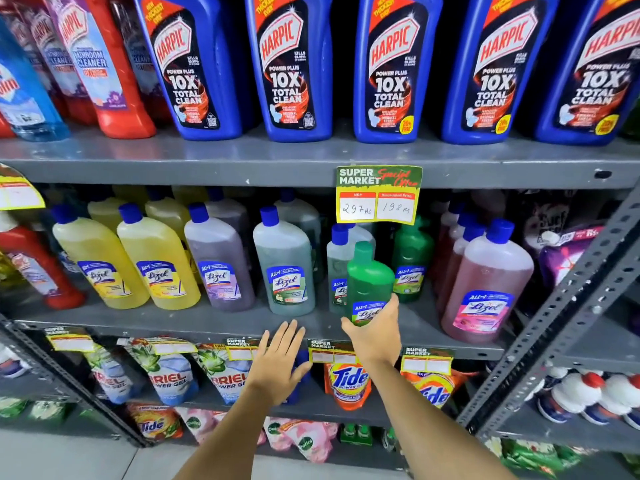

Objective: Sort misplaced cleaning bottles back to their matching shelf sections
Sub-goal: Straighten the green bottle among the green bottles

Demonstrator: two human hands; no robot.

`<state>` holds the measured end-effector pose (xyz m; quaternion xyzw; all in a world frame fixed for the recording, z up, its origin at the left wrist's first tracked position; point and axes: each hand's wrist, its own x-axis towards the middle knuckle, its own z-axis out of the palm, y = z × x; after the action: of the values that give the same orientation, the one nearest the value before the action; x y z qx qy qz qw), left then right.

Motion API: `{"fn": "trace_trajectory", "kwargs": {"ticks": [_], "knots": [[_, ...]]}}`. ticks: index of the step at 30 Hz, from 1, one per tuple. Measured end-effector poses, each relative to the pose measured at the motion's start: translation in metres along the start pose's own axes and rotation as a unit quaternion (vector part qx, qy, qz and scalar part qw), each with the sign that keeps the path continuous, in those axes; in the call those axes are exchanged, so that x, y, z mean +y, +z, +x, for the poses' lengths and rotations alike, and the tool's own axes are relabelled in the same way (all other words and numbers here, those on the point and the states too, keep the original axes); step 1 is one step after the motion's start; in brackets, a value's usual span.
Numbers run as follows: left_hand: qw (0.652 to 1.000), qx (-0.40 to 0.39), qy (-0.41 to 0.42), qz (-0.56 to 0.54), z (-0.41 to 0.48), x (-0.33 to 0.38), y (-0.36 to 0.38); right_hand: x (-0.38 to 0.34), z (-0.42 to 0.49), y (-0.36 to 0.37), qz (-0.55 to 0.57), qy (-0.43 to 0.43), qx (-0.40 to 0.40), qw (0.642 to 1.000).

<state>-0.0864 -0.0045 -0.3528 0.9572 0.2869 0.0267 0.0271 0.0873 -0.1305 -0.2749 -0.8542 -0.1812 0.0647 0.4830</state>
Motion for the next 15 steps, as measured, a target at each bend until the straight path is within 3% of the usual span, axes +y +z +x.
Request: {"fn": "trace_trajectory", "kwargs": {"ticks": [15], "knots": [[1.000, -0.001, 0.000, 0.001, -0.001, 0.005, 0.002, 0.036, 0.033, -0.049, 0.005, 0.036, 0.031, 0.999]]}}
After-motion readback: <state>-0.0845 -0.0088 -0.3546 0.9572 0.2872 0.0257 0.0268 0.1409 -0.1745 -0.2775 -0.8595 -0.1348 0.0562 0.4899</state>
